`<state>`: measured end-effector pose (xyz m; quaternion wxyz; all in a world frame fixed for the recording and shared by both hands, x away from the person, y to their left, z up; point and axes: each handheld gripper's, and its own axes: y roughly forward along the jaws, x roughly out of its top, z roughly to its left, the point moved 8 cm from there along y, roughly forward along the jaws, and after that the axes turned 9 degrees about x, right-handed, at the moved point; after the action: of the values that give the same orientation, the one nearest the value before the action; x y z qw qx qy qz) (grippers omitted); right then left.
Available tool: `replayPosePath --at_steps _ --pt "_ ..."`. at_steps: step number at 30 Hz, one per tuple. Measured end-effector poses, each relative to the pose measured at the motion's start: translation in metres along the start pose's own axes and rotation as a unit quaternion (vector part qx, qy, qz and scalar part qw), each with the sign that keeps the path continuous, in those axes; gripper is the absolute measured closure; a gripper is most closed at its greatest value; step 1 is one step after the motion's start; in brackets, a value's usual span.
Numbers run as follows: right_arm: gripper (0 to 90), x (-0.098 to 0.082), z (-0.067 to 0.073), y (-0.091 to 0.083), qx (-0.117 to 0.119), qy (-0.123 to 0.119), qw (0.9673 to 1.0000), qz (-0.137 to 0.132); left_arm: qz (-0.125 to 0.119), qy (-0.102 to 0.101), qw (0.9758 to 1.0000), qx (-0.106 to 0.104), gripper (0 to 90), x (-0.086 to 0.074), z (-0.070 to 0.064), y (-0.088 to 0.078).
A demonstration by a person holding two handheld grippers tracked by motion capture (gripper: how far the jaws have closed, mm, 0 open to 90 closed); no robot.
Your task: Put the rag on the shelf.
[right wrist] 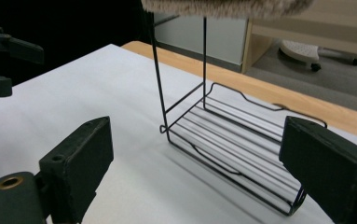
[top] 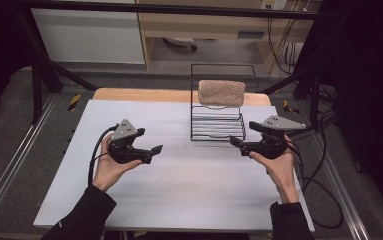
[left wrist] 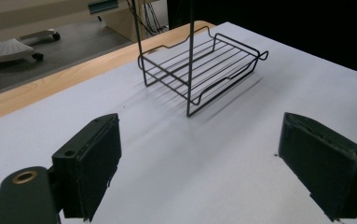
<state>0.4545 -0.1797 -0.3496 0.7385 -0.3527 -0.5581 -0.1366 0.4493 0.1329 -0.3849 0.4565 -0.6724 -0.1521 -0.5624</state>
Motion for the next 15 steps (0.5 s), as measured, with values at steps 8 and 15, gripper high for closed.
replayPosePath --at_steps 8,15 --pt "6.3 -0.022 0.005 0.005 0.016 0.004 0.9998 0.01 0.006 -0.013 0.9999 0.009 13.0 -0.03 0.014 -0.013" --pt "3.4 -0.045 0.009 0.011 0.031 0.018 0.9991 0.024 0.02 -0.018 0.9995 0.02 13.0 -0.057 0.023 -0.024"
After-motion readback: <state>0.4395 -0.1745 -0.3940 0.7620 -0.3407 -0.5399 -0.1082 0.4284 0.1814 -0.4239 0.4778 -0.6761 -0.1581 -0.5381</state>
